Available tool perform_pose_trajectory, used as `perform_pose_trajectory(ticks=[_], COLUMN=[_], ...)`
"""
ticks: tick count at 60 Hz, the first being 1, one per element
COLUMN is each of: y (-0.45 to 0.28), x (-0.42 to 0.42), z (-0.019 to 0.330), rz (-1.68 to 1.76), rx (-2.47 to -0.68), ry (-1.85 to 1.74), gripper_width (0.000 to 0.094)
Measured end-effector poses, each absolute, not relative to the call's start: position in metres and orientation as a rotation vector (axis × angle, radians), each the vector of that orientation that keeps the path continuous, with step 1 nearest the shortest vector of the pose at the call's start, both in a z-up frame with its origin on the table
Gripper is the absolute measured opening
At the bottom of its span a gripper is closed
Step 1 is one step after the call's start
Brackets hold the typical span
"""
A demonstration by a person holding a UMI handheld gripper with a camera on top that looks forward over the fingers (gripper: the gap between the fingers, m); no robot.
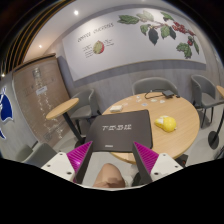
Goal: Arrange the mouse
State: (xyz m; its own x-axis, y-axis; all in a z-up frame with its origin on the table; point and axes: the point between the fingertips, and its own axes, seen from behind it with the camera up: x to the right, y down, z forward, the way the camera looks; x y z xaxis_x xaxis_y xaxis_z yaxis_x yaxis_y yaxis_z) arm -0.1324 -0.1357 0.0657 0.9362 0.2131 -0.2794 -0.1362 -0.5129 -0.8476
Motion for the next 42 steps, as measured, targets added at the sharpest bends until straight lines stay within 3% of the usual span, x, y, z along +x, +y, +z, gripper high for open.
perform_pose_trajectory(ticks=[13,33,42], y=[-0.119,-0.069,-0.036], x=[-0.094,0.063,0.082], z=[0.053,0.018,-0.002], rz=[0.347,-0.021,-0.049], rx=[-2.082,-2.087,-2.113], ry=[-0.039,0.067,0.035], gripper_width=[0.0817,0.0818,0.0819])
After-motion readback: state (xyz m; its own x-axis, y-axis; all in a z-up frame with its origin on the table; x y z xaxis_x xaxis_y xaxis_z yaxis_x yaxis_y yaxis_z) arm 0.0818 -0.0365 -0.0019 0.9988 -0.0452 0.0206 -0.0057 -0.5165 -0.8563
